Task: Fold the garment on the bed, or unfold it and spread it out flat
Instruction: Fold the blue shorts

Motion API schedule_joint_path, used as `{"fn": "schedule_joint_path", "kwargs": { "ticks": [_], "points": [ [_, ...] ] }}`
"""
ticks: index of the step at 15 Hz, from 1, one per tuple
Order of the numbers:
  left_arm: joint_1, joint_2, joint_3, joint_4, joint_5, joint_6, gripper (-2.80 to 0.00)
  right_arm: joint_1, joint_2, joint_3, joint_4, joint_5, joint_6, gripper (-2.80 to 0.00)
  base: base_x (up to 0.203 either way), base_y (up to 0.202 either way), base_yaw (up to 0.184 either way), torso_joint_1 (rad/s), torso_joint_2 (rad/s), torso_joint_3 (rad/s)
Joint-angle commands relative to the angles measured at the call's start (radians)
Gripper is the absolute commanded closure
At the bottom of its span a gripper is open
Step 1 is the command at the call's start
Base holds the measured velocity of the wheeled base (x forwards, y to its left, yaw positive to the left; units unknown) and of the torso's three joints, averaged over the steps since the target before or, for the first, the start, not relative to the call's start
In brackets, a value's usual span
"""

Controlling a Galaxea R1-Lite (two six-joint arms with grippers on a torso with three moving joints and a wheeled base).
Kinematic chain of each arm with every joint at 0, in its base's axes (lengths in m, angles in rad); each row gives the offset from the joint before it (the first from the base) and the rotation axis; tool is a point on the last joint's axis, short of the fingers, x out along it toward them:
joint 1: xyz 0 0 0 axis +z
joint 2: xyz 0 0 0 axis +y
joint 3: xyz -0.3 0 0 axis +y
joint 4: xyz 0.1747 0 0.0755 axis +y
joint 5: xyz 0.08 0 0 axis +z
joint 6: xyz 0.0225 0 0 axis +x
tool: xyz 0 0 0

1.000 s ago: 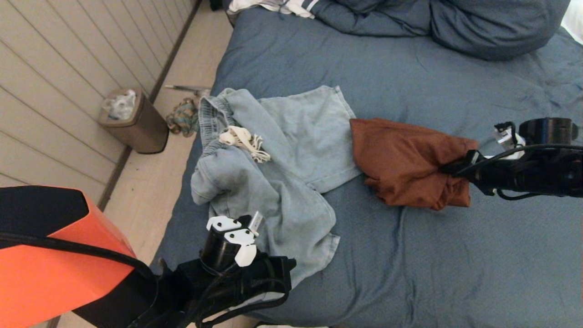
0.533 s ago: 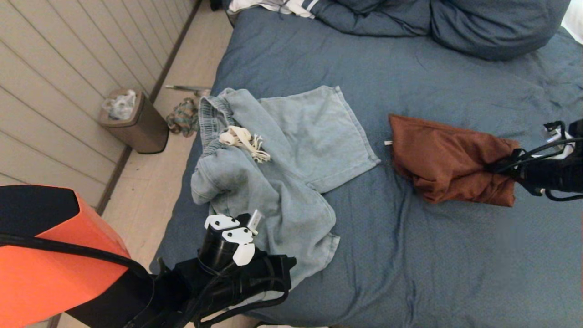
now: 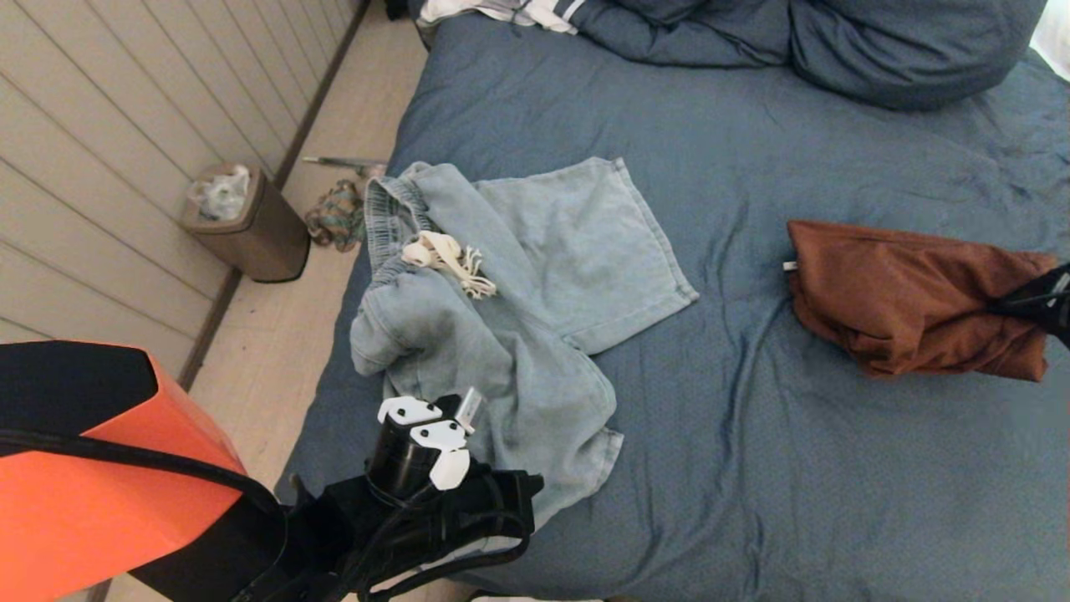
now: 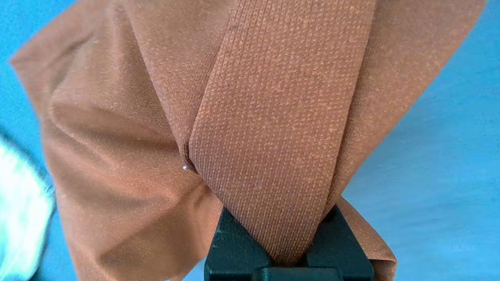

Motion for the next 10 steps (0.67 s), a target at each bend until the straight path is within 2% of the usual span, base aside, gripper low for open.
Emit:
{"fn": "schedule_joint_path", "kwargs": {
  "ticks": [1,6,10],
  "points": [
    [0.000,0.007,0.000,-0.006,-0.001,-0.004,0.00,-0.078,0.065,-0.079,0.028,0.007,-0.015,0.00,0.000,0.000,0.000,0.000,0.00,0.000],
    [0.000,0.016,-0.003,-0.006,-0.002,-0.004,0.00,-0.197,0.203,-0.245,0.106,0.009,-0.085,0.00,0.000,0.000,0.000,0.000,0.00,0.000],
    [0.000,0.024,-0.003,-0.006,-0.002,-0.003,0.00,-0.261,0.276,-0.348,0.155,0.009,-0.099,0.00,0.000,0.000,0.000,0.000,0.00,0.000]
  ]
}}
